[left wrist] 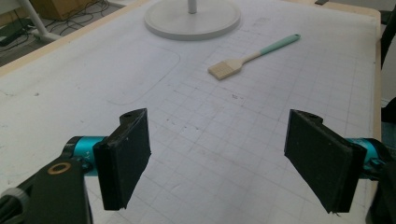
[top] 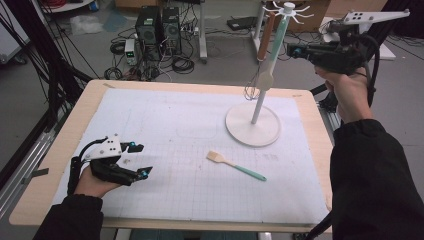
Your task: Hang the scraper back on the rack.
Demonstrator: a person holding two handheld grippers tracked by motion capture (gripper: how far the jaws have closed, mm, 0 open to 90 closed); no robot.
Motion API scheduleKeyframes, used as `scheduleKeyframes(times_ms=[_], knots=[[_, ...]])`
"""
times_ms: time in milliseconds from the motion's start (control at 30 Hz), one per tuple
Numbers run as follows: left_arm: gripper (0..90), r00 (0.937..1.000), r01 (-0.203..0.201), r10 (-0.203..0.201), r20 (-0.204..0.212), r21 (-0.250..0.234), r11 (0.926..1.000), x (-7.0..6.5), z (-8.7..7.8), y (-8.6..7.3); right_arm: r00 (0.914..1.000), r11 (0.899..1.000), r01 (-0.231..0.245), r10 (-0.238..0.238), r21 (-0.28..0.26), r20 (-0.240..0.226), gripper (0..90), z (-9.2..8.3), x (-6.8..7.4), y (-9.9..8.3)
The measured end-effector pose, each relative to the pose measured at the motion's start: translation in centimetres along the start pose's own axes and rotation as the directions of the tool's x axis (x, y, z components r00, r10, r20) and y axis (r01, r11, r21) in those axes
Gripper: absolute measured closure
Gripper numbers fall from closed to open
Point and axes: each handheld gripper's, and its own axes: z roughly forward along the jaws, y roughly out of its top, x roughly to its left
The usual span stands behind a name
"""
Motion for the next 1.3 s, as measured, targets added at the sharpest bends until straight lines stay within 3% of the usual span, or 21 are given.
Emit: scheduleKeyframes(times_ms=[300, 1300], knots=[[22.7, 1.0000, 0.001, -0.001, -0.002, -0.003, 1.0000, 0.0, -0.1, 0.0, 0.9999, 1.000, 0.011, -0.011, 0.004, -0.009, 89.2, 0.4, 0.2, 1.4], [22.7, 1.0000, 0.004, -0.004, 0.005, -0.003, 1.0000, 0.1, 0.1, -0.1, 0.9995, 1.000, 0.016, -0.016, 0.012, -0.029, 89.2, 0.9, -0.4, 2.0]])
